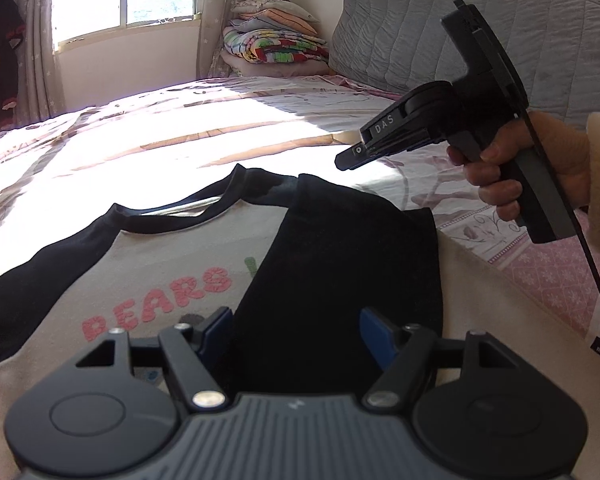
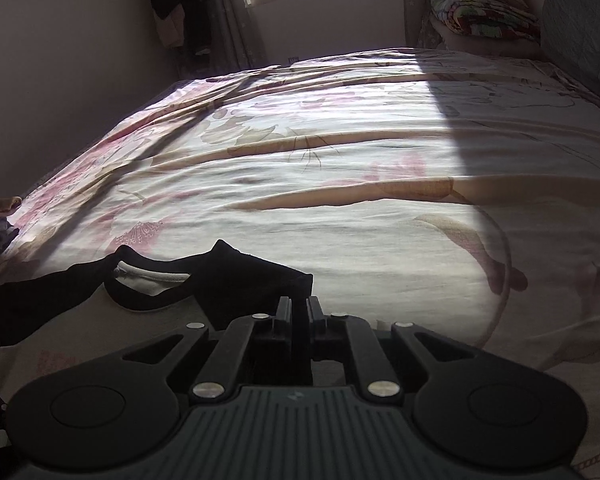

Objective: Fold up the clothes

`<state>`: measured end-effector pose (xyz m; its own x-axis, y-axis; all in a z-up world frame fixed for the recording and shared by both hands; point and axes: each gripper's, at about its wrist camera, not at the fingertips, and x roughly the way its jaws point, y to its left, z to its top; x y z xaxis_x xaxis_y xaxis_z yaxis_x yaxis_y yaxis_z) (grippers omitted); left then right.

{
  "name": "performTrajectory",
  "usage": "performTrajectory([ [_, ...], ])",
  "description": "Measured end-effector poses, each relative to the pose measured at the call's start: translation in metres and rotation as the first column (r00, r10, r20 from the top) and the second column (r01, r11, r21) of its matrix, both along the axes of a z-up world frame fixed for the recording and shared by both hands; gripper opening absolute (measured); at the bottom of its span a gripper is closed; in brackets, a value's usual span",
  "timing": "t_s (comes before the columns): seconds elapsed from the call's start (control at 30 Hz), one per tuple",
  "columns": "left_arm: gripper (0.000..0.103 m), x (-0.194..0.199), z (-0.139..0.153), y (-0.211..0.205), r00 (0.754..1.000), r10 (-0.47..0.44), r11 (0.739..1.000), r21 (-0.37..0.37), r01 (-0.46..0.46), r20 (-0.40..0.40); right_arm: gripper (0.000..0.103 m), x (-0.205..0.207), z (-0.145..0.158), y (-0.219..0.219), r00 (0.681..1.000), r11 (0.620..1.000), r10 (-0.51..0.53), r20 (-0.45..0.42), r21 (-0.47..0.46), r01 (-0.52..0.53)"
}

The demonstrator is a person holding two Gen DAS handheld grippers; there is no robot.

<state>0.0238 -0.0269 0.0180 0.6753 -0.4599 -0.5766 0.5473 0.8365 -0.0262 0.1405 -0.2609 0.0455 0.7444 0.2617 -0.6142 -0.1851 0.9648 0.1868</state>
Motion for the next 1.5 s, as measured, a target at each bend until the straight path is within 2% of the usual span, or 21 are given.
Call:
performTrajectory([
  [0.1,0.072,-0.002,-0.005,-0.004,1.0,-0.01,1.0,0.023,0.011,-0.011,0.009,-0.021,-0.008,0.02,0.998,0.997,0.066,-0.001,-0.036,-0.066],
  [0.2,0.073,-0.004,-0.008,-0.006,1.0,-0.011,0.999,0.038,0.011,-0.013,0.008,-0.026,-0.023,0.022,0.999,0.991,0.032,-0.009,-0.133,-0.033],
  [0.27,0.074,-0.003,-0.008,-0.005,1.0,-0.009,0.999,0.033,0.009,-0.018,0.019,-0.024,-0.025,0.004,0.999,0.996,-0.041,-0.013,-0.084,0.04],
  [0.33,0.074,-0.002,-0.008,-0.005,1.0,-0.007,1.0,0.03,0.008,-0.021,0.021,-0.024,-0.018,-0.011,0.992,0.991,-0.12,-0.025,-0.057,0.119],
  [0.43,0.075,-0.002,-0.008,-0.005,1.0,-0.005,0.999,0.031,0.006,-0.022,0.023,-0.038,-0.005,-0.028,0.99,0.989,-0.143,-0.02,0.042,0.144],
  [0.5,0.075,-0.002,-0.008,-0.005,1.0,-0.003,1.0,0.031,0.003,-0.023,0.023,-0.048,-0.004,-0.033,0.988,0.987,-0.149,-0.034,0.059,0.151],
  [0.63,0.075,-0.003,-0.008,-0.006,1.0,0.001,0.999,0.035,-0.001,-0.019,0.023,-0.063,-0.019,-0.032,0.987,0.988,-0.137,-0.082,0.065,0.143],
  [0.7,0.075,-0.004,-0.008,-0.006,1.0,0.003,0.999,0.038,-0.002,-0.016,0.01,-0.068,-0.025,-0.032,0.984,0.983,-0.162,-0.074,0.07,0.168],
  [0.8,0.075,-0.005,-0.007,-0.005,1.0,0.003,0.999,0.037,-0.002,-0.013,0.009,-0.072,-0.028,-0.035,0.974,0.973,-0.217,-0.062,0.067,0.221],
  [0.9,0.076,-0.004,-0.008,-0.005,1.0,0.003,0.999,0.037,-0.003,-0.017,0.009,-0.071,-0.033,-0.035,0.974,0.974,-0.215,-0.066,0.062,0.219],
  [1.0,0.076,-0.004,-0.008,-0.004,1.0,0.006,0.999,0.038,-0.006,-0.014,0.013,-0.072,-0.027,-0.034,0.969,0.967,-0.236,-0.067,0.078,0.241],
  [1.1,0.077,-0.006,-0.007,-0.004,1.0,0.003,0.999,0.037,-0.003,-0.01,0.016,-0.078,-0.012,-0.02,0.973,0.973,-0.231,0.02,0.018,0.231],
  [1.13,0.077,-0.006,-0.007,-0.003,1.0,0.002,0.999,0.037,-0.002,-0.011,0.016,-0.08,-0.009,-0.016,0.974,0.975,-0.223,0.042,0.014,0.222],
  [1.2,0.077,-0.006,-0.009,-0.001,1.0,0.004,1.0,0.029,-0.003,-0.018,0.024,-0.08,-0.005,-0.008,0.978,0.979,-0.201,0.059,0.035,0.199],
  [1.37,0.079,-0.009,-0.008,0.01,0.999,0.003,1.0,0.006,-0.003,-0.037,0.029,-0.077,-0.01,0.013,0.99,0.991,-0.133,0.044,0.027,0.132],
  [1.5,0.079,-0.011,-0.005,0.02,0.999,0.012,1.0,-0.004,-0.012,-0.052,0.031,-0.075,-0.018,0.023,0.99,0.99,-0.139,-0.003,-0.002,0.139],
])
